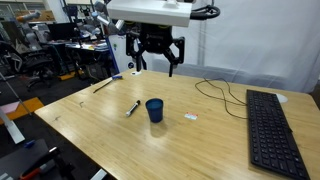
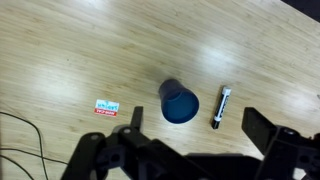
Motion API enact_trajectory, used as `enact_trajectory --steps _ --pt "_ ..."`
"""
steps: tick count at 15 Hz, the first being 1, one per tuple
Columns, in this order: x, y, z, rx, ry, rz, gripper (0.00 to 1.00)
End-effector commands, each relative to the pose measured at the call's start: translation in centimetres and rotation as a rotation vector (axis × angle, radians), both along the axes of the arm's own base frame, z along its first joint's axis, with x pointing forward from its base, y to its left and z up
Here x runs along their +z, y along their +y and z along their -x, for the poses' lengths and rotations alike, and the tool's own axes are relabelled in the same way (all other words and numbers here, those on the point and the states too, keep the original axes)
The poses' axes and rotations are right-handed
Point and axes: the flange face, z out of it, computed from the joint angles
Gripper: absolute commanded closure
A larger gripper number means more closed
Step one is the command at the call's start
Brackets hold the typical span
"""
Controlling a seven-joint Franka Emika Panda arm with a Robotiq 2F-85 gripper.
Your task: Move the cup slightly to the center of the table
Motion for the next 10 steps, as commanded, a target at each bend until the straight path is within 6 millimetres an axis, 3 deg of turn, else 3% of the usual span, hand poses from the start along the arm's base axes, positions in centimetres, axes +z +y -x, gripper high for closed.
enact_trajectory --steps 1,5,10 --pt "-0.8 0.2 -0.4 -0.095 -0.044 -0.003 0.00" --pt "-3.3 1.8 -1.5 -0.196 -0.104 0.018 0.00" --pt "-8.1 4.8 -3.4 -0.225 -0.061 0.078 0.00"
